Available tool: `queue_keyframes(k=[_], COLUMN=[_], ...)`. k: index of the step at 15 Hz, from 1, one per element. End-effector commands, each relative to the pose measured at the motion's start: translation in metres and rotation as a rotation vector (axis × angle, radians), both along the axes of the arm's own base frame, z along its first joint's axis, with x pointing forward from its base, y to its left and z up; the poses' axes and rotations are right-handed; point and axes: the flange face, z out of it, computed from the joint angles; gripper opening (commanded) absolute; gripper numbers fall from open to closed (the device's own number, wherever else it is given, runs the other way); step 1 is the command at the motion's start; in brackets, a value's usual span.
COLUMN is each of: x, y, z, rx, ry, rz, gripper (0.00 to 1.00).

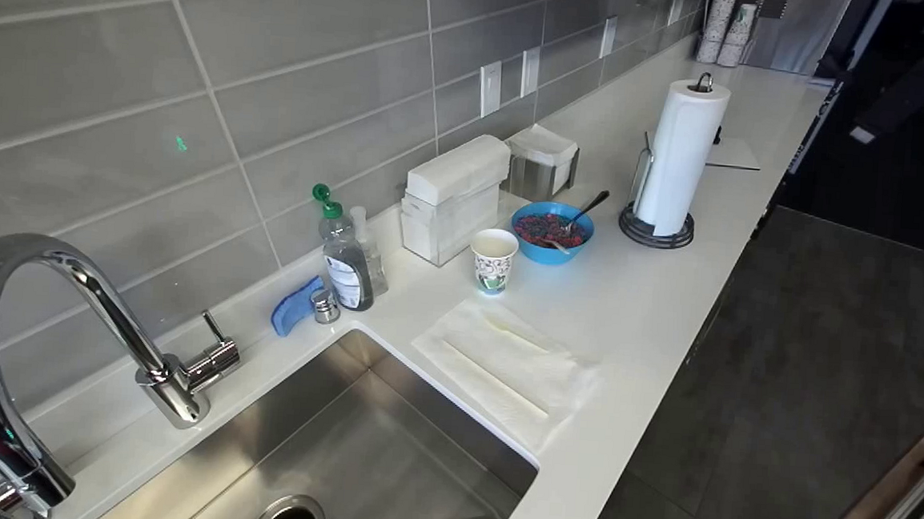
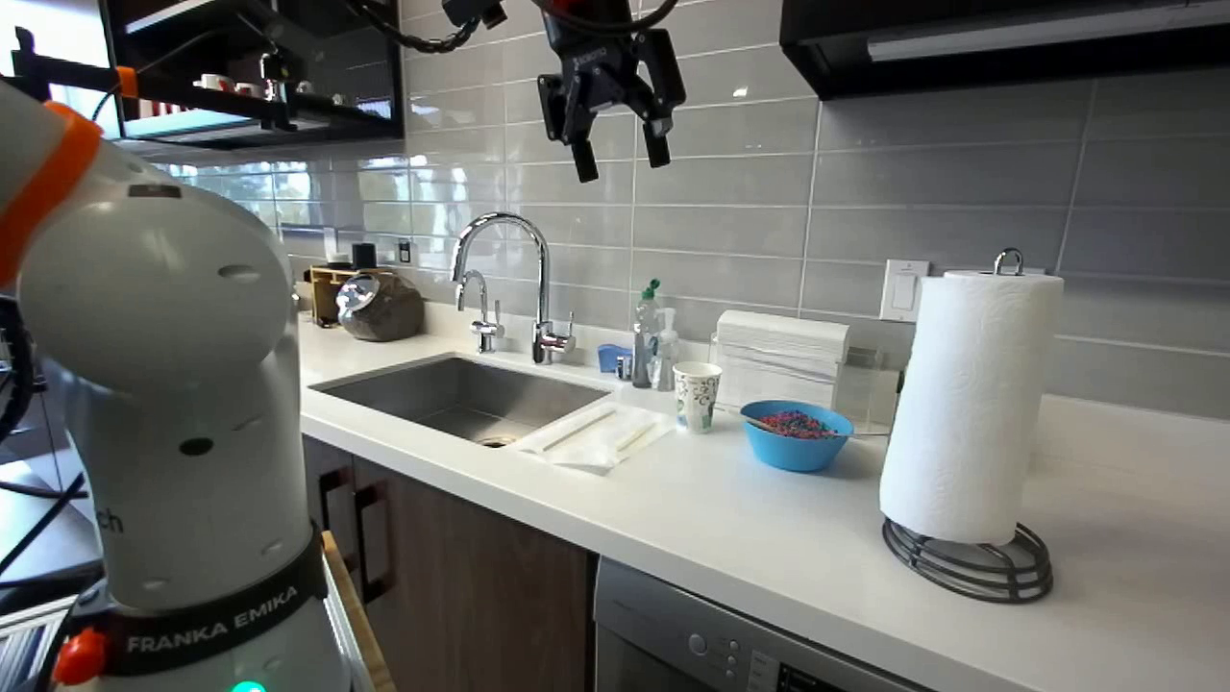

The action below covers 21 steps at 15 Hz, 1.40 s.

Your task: Move the paper towel roll slightly to the right

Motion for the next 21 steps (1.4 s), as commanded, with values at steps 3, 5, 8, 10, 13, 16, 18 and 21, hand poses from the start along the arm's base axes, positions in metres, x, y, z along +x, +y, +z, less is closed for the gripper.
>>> queue_keyframes(k=[3,5,8,10,13,16,18,21], x=[0.014,0.029,0.052,0.067,0.094,0.122,0.141,0.171], y=[-0.006,-0.015,-0.037,-0.053,-0.075,-0.09,-0.097,-0.1], z=[-0.002,-0.004,-0.006,-0.013,-0.028,-0.045,-0.053,-0.059], rx=[-0.006,-0.007,-0.016,-0.018,0.007,0.061,0.08,0.113], ry=[-0.042,-0.099,-0.193,-0.245,-0.298,-0.353,-0.397,-0.435], rz=[-0.07,-0.153,-0.296,-0.39,-0.531,-0.649,-0.698,-0.739], gripper=[1.0,1.0,1.0,1.0,1.0,1.0,1.0,1.0])
